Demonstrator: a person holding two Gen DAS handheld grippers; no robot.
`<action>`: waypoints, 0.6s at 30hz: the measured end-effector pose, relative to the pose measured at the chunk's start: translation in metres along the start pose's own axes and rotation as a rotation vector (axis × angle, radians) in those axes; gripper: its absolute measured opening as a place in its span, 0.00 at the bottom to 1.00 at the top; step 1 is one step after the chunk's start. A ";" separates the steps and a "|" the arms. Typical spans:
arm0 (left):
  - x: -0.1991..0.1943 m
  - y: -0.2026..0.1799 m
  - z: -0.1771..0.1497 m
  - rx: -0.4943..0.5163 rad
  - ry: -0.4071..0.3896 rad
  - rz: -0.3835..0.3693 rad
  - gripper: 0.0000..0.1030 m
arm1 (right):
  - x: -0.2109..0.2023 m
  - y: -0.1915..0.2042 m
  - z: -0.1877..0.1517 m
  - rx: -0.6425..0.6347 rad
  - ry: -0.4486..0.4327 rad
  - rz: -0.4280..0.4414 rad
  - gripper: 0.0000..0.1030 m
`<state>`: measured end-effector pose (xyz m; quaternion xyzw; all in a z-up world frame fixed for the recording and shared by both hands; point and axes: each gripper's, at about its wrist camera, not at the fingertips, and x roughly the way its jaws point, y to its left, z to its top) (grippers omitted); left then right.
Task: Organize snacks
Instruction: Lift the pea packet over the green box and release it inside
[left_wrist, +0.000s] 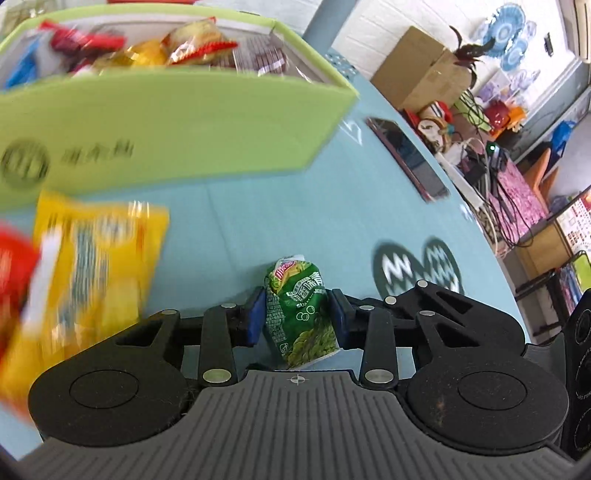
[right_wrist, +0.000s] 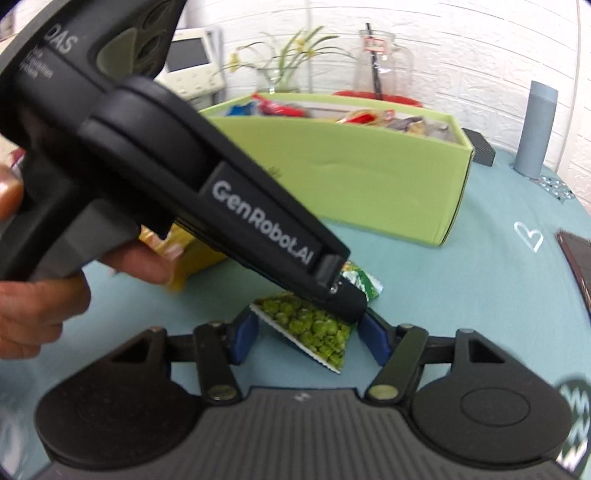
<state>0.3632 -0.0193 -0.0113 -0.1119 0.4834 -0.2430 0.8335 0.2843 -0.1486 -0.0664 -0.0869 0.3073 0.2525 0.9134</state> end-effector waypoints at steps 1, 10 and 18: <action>-0.005 -0.003 -0.010 -0.008 -0.006 0.001 0.15 | -0.007 0.006 -0.007 0.004 -0.001 0.003 0.69; -0.021 -0.020 -0.044 -0.004 -0.027 0.005 0.20 | -0.034 0.034 -0.032 0.049 -0.024 -0.031 0.76; -0.014 -0.014 -0.035 -0.032 -0.026 -0.032 0.07 | -0.035 0.032 -0.035 0.070 -0.050 -0.110 0.52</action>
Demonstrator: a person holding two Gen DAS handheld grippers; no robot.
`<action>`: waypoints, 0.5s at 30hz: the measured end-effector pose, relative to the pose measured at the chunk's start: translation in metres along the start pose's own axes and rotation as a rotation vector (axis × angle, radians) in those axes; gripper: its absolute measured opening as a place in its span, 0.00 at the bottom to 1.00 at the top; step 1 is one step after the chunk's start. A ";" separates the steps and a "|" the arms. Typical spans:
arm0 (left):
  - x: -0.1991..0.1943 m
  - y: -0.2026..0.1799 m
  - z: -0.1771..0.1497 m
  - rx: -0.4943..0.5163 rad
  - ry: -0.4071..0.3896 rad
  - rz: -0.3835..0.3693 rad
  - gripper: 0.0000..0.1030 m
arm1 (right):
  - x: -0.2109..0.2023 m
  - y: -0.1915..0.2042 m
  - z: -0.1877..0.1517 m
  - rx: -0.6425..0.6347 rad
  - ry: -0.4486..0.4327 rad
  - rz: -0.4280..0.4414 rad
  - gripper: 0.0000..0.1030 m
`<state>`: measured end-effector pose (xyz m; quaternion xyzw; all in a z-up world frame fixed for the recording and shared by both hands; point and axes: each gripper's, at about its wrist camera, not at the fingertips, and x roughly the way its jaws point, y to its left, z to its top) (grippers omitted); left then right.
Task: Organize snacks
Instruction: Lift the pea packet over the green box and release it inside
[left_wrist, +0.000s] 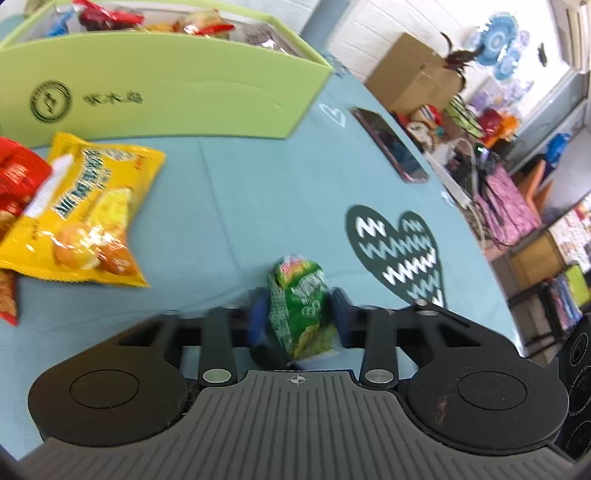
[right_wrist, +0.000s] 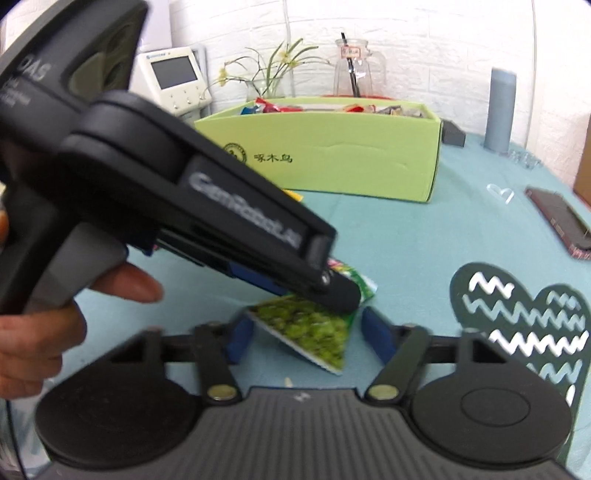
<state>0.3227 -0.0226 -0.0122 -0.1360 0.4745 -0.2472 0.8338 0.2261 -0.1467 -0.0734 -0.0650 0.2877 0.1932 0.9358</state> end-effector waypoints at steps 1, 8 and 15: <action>-0.002 0.001 0.000 -0.006 -0.004 -0.008 0.07 | -0.002 0.001 0.000 0.001 0.005 0.002 0.48; -0.031 -0.005 0.048 0.016 -0.145 -0.040 0.07 | -0.006 -0.013 0.050 -0.062 -0.099 0.003 0.45; -0.044 0.017 0.139 0.011 -0.341 0.017 0.08 | 0.047 -0.027 0.142 -0.140 -0.222 -0.001 0.46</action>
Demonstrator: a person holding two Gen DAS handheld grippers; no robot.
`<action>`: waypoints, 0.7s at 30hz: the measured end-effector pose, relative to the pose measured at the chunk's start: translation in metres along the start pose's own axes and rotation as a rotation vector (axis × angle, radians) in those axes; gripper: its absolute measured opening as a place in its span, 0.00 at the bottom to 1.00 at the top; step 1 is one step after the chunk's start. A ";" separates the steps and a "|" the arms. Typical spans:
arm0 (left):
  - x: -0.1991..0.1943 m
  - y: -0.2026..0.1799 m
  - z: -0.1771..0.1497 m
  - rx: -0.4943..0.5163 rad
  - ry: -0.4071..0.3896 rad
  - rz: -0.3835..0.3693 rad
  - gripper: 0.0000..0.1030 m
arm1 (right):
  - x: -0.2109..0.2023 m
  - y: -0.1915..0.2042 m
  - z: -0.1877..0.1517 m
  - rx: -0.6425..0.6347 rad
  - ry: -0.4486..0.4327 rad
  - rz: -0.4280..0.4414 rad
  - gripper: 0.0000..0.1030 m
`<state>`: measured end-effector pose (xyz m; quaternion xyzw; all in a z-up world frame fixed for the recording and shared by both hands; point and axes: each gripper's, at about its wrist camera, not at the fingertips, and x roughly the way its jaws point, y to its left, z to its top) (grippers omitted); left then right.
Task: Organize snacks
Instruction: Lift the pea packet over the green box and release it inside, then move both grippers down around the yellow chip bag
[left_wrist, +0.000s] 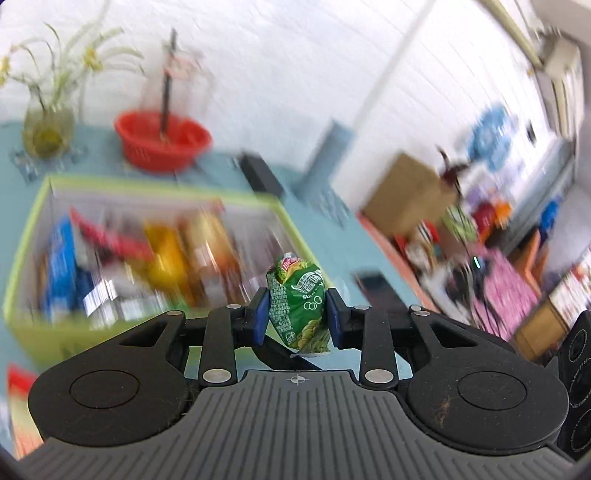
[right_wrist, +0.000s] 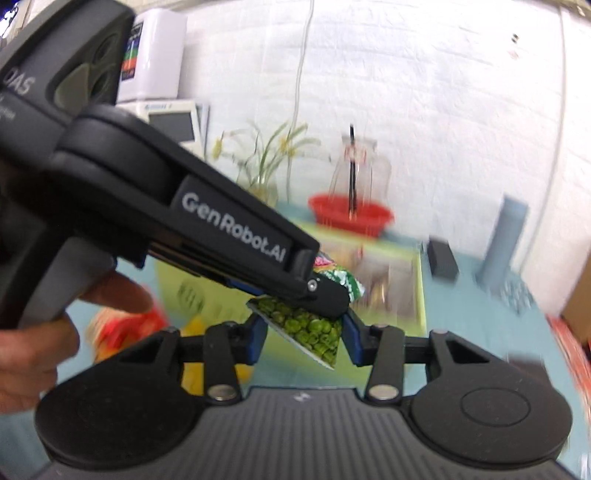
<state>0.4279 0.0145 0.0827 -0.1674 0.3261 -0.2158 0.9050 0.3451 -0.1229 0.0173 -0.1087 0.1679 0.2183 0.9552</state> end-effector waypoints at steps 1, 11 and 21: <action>0.008 0.009 0.008 -0.017 0.000 0.013 0.08 | 0.015 -0.003 0.007 0.002 0.009 0.005 0.46; 0.029 0.071 0.024 -0.114 0.004 0.063 0.56 | 0.090 -0.006 0.006 0.010 0.074 0.111 0.77; -0.079 0.075 0.046 -0.164 -0.268 0.045 0.73 | 0.041 -0.011 0.034 -0.037 -0.073 0.090 0.97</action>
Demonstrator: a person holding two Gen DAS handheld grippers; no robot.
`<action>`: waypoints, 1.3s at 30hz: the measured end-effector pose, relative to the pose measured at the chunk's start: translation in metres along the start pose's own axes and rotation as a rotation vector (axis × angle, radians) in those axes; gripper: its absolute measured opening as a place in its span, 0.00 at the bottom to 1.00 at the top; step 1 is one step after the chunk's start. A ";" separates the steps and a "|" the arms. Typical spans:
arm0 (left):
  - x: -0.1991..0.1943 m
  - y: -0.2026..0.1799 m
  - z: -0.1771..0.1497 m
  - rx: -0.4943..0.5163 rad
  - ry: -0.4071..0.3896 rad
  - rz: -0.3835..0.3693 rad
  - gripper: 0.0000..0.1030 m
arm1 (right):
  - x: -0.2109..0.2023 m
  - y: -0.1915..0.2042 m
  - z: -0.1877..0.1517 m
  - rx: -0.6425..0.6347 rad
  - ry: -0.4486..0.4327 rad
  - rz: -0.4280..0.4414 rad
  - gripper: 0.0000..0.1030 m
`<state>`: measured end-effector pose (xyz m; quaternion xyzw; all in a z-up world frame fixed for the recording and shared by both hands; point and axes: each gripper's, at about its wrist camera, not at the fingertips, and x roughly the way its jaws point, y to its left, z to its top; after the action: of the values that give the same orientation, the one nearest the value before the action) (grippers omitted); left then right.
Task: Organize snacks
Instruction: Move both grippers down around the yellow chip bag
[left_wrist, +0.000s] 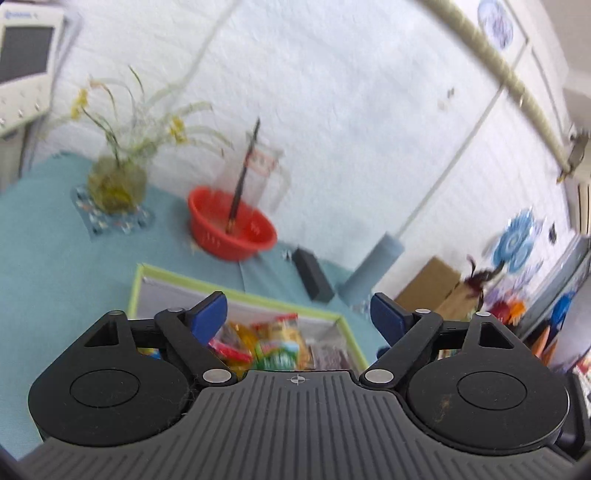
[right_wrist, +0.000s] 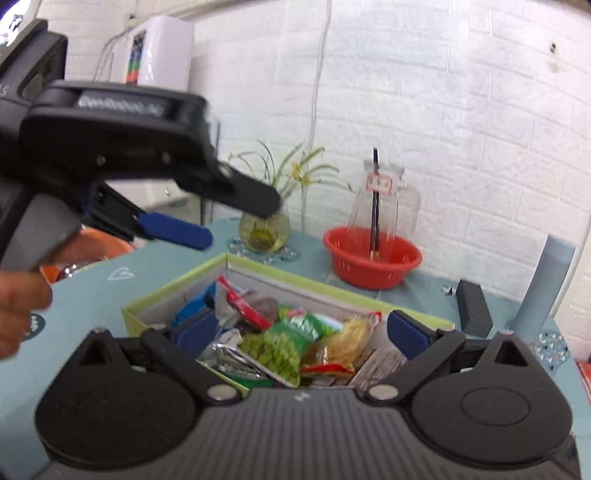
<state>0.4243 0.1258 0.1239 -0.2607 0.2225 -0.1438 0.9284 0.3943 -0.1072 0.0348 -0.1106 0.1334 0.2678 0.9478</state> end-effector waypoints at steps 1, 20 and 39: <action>-0.011 0.002 0.003 -0.008 -0.027 0.007 0.73 | -0.003 0.003 0.002 -0.005 -0.017 0.015 0.98; -0.025 0.023 -0.107 0.071 0.390 0.013 0.63 | -0.028 0.085 -0.073 0.061 0.239 0.199 0.99; -0.012 -0.036 -0.201 0.198 0.578 0.015 0.49 | -0.082 0.088 -0.124 0.146 0.320 0.203 0.99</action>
<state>0.3106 0.0164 -0.0069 -0.1155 0.4644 -0.2259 0.8485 0.2559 -0.1083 -0.0677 -0.0684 0.3117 0.3308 0.8881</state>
